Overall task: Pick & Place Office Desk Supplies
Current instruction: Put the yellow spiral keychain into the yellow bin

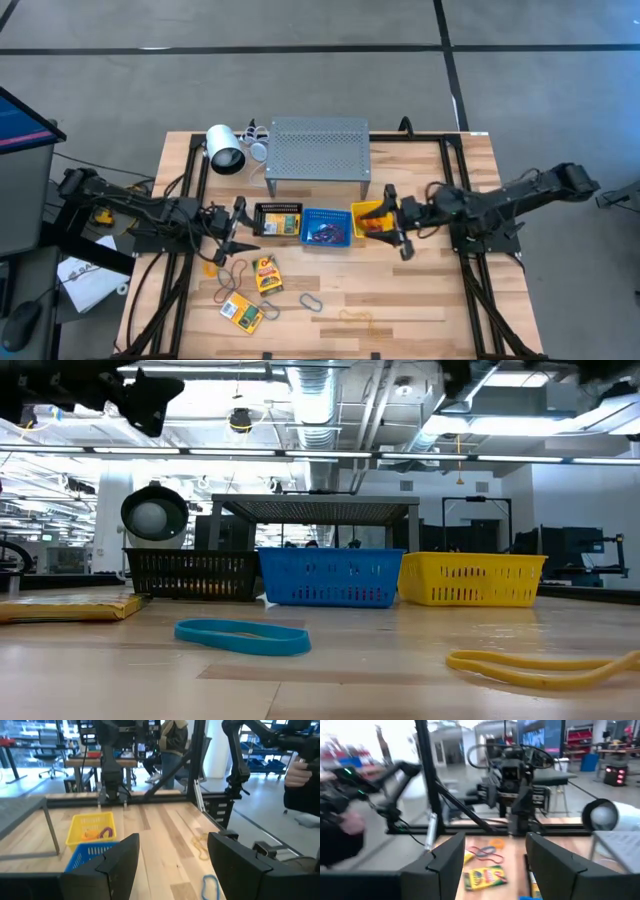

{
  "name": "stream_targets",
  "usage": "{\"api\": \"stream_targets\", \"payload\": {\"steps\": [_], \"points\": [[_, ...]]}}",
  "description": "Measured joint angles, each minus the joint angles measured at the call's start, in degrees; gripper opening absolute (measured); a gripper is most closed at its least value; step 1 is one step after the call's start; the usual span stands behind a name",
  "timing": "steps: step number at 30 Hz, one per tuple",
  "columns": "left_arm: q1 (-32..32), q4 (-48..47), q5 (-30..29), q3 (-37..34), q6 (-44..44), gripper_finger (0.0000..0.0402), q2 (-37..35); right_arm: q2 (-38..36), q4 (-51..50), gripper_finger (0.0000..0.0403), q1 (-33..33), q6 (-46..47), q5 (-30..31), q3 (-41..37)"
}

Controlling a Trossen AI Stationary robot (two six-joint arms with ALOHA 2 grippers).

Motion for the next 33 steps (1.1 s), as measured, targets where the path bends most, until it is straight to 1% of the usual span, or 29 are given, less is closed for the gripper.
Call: {"api": "stream_targets", "payload": {"steps": [4, 8, 12, 18, 22, 27, 33], "points": [[0.0, -1.2, 0.0, 0.0, -1.2, 0.0232, 0.6, -2.7, 7.9, 0.0205, 2.9, 2.8, 0.0, -6.1], [0.0, -1.2, 0.0, 0.0, -1.2, 0.0232, 2.3, -2.7, 13.6, 0.0204, 5.9, 3.9, 0.0, -8.3], [0.1, -1.2, 0.0, 0.0, 0.2, 0.0232, 4.3, -2.5, 15.3, 0.0205, 7.6, 4.3, 0.4, -8.6], [0.1, -1.6, 0.2, 0.0, 1.4, 0.0232, 7.4, -2.6, 17.9, 0.0205, 7.9, 4.9, 4.2, -8.5], [0.1, -2.7, 2.7, 0.0, 0.4, 0.0232, 9.1, -2.5, 17.8, 0.0205, 7.9, 4.9, 6.2, -8.5], [0.0, -3.2, 6.5, 0.0, -2.2, 0.0232, 10.0, -0.2, 19.5, 0.0205, 7.9, 5.0, 6.7, -8.5], [0.0, -3.3, 8.7, 0.0, -3.3, 0.0232, 10.2, 6.1, 25.0, 0.0205, 7.7, 5.1, 6.6, -8.5]]}}
